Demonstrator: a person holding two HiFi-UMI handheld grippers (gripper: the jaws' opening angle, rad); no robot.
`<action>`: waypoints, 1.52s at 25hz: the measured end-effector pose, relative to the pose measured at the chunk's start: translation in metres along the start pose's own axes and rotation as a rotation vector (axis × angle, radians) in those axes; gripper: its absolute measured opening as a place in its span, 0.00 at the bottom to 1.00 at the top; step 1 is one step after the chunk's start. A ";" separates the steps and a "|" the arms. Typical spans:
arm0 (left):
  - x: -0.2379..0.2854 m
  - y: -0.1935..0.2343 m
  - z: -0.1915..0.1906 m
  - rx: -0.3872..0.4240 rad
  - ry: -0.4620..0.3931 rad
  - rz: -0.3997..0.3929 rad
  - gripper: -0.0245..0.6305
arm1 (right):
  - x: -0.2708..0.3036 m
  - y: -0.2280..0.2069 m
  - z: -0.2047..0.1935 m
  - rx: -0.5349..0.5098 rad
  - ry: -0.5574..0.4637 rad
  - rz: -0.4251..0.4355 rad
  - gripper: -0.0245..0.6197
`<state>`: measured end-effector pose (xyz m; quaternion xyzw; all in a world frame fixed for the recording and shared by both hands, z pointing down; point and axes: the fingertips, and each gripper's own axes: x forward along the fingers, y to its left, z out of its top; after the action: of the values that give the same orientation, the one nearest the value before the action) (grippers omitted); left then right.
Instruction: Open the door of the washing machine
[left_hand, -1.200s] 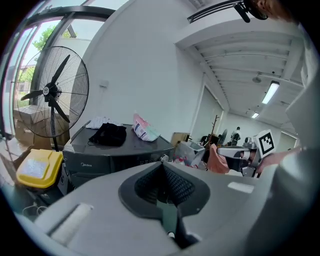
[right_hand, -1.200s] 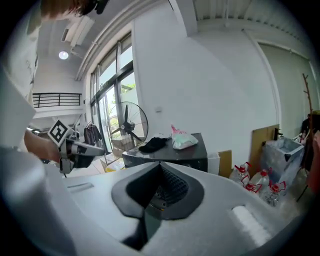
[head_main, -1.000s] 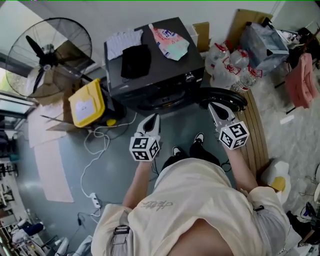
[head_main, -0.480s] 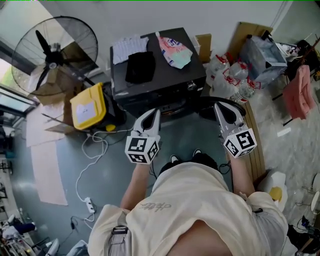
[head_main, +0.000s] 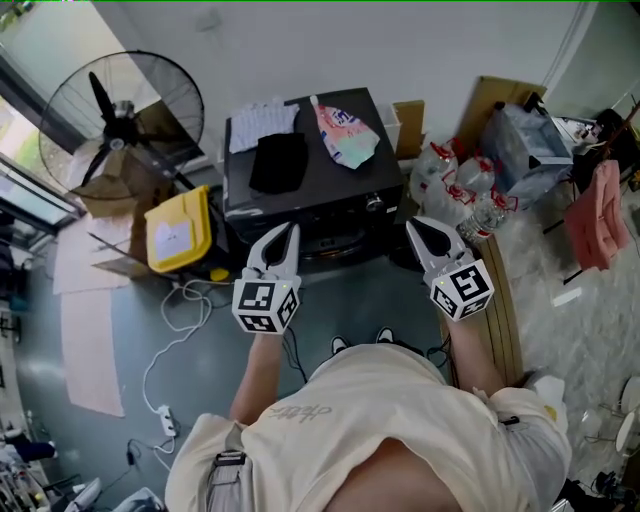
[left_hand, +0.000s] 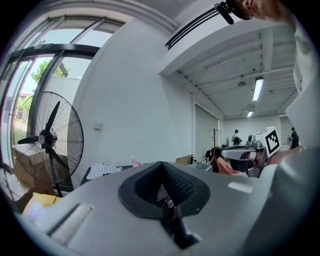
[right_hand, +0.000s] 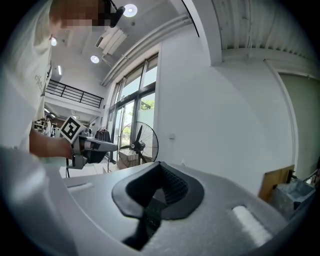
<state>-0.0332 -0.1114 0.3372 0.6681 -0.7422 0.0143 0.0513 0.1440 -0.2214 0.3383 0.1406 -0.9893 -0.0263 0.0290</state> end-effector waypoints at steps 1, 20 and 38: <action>0.002 0.001 0.003 0.006 -0.001 0.005 0.06 | 0.001 -0.002 -0.001 0.004 0.002 0.007 0.04; 0.000 -0.002 -0.009 -0.080 -0.018 0.041 0.06 | 0.006 -0.004 0.017 0.011 -0.031 0.028 0.04; -0.013 0.005 -0.027 -0.102 0.003 0.069 0.06 | -0.010 0.002 0.008 0.003 -0.022 0.006 0.04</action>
<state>-0.0358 -0.0951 0.3634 0.6386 -0.7644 -0.0209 0.0857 0.1526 -0.2158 0.3303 0.1374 -0.9900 -0.0262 0.0179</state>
